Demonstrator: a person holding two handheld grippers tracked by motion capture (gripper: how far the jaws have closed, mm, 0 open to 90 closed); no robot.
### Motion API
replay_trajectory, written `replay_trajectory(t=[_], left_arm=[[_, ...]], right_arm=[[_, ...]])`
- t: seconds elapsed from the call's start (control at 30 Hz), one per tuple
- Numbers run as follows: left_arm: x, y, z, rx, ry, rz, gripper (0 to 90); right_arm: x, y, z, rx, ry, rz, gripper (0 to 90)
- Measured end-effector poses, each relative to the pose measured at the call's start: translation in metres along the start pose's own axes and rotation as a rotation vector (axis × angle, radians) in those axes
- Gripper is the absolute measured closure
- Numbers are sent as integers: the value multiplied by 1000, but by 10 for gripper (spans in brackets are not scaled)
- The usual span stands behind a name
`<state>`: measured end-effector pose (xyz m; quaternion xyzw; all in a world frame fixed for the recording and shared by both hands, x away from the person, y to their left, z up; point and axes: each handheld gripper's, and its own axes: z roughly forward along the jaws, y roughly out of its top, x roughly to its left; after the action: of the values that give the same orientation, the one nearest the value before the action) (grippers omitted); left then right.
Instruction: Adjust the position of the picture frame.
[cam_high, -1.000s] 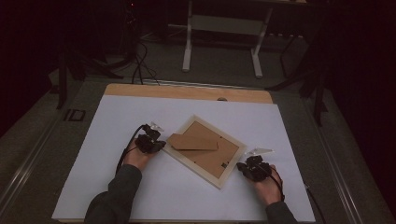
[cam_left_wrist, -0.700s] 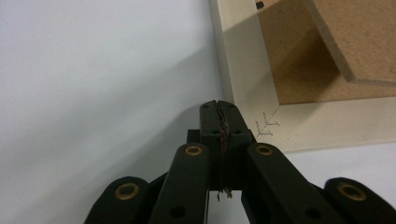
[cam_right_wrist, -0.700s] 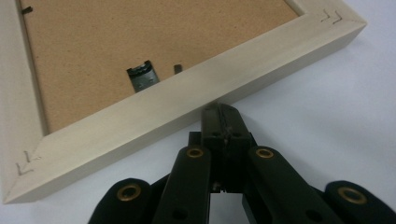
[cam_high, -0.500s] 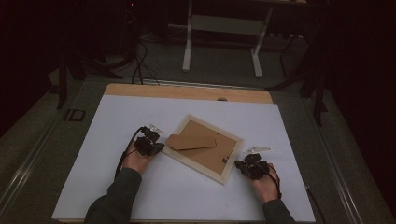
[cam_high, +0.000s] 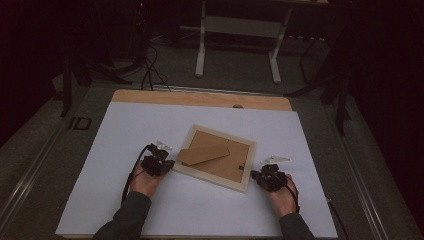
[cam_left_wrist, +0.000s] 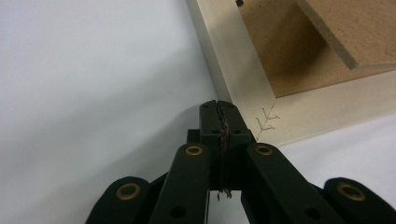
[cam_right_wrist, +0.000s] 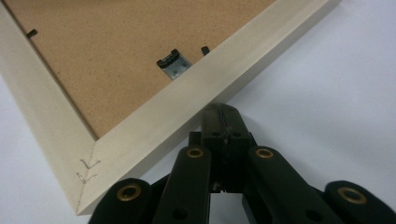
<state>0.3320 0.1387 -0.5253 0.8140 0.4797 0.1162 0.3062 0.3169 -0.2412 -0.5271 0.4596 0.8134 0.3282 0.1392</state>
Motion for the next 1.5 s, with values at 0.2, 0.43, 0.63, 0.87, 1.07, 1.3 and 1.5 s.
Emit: replay_trajectory(t=[0.2, 0.43, 0.63, 0.87, 1.07, 1.3, 1.5], left_arm=[[-1, -8, -5, -12, -30, -50, 900], [-4, -17, -10, -16, -34, -63, 900], [-2, -22, -14, -14, -44, -75, 900], [1, -30, -19, -17, -73, -108, 900], [-1, -34, -21, -30, -65, -103, 900], [-1, -37, -22, -44, -63, -104, 900], [-2, -38, -23, -40, -51, -105, 900]], right_arm=[[2, 1, 1, 2, -9, -3, 899], [3, 4, 4, 0, -21, -9, 900], [4, 8, 8, 0, -6, 3, 900], [5, 9, 11, -17, 13, 28, 900], [6, 9, 11, -16, 34, 30, 900], [8, 3, 2, 30, 101, -15, 900], [12, 2, -1, 51, 100, -55, 900]])
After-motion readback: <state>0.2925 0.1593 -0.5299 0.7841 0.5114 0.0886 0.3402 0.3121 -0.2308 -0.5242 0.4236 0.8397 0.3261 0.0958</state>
